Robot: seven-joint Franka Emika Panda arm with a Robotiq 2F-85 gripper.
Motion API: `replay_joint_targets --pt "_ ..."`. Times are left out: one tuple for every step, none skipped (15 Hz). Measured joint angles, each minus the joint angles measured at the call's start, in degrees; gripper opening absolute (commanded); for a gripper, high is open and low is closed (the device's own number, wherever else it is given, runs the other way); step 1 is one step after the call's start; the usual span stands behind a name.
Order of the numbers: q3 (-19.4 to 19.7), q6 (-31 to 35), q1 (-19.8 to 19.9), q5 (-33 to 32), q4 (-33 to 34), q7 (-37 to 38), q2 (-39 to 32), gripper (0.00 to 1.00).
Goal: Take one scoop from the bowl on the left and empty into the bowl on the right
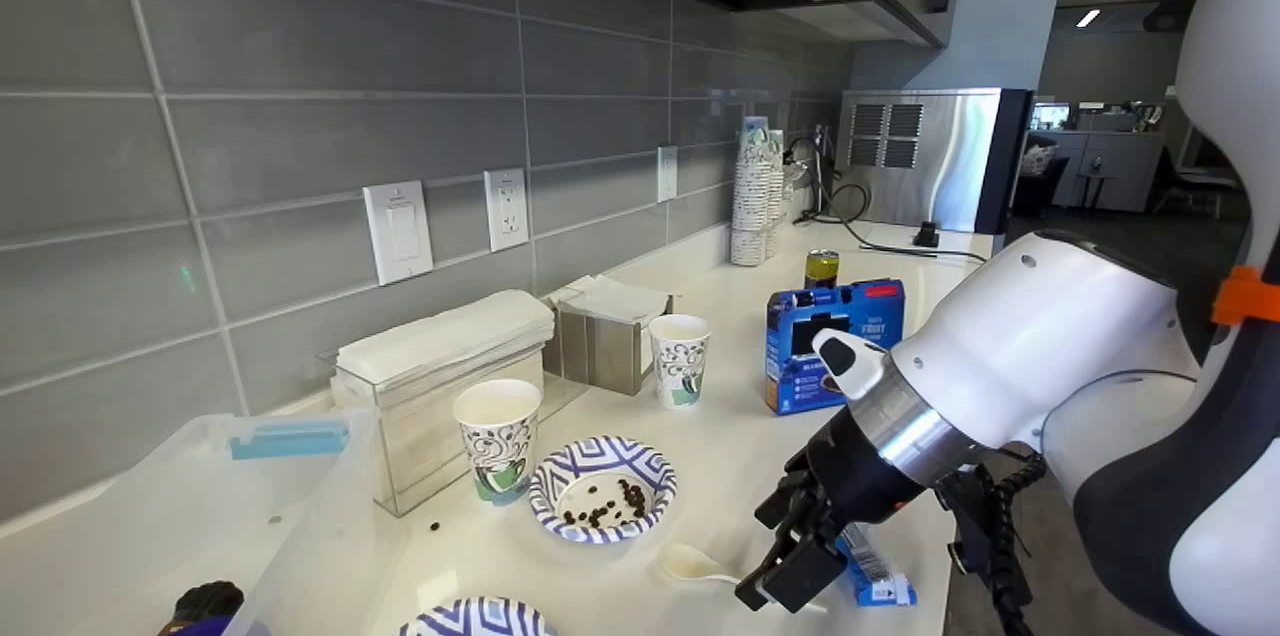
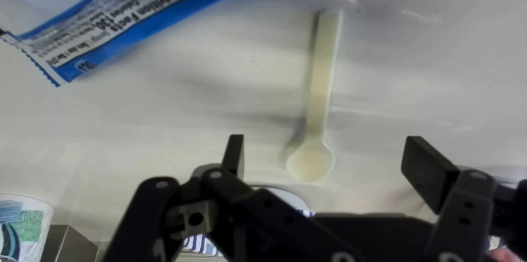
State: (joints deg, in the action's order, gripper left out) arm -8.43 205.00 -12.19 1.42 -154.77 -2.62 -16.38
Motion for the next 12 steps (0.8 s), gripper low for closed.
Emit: replay_joint_targets --pt "-0.02 0.75 0.11 -0.11 0.32 0.0 -0.75 0.71" --pt "-0.02 1.31 0.17 -0.24 0.63 0.0 -1.47 0.63" --pt "-0.03 1.8 0.17 -0.38 0.9 0.0 -2.17 0.55" --pt "-0.03 2.1 0.17 -0.5 1.16 0.0 -2.78 0.45" --pt "-0.04 2.38 0.17 -0.56 1.41 0.0 -3.41 0.39" --pt "-0.04 2.57 0.17 -0.61 1.66 0.0 -3.93 0.32" --pt "-0.05 2.64 0.17 -0.69 1.91 0.0 -4.39 0.23" --pt "0.0 2.94 0.19 -0.72 2.01 0.0 -4.59 0.17" --pt "0.03 3.1 0.28 -0.72 2.04 0.0 -4.6 0.08" --pt "0.03 3.13 0.39 -0.75 2.11 -0.01 -4.62 0.01" --pt "0.03 3.13 0.46 -0.87 2.21 -0.01 -4.67 0.0" --pt "0.02 3.14 0.52 -1.02 2.34 -0.01 -4.76 0.0"
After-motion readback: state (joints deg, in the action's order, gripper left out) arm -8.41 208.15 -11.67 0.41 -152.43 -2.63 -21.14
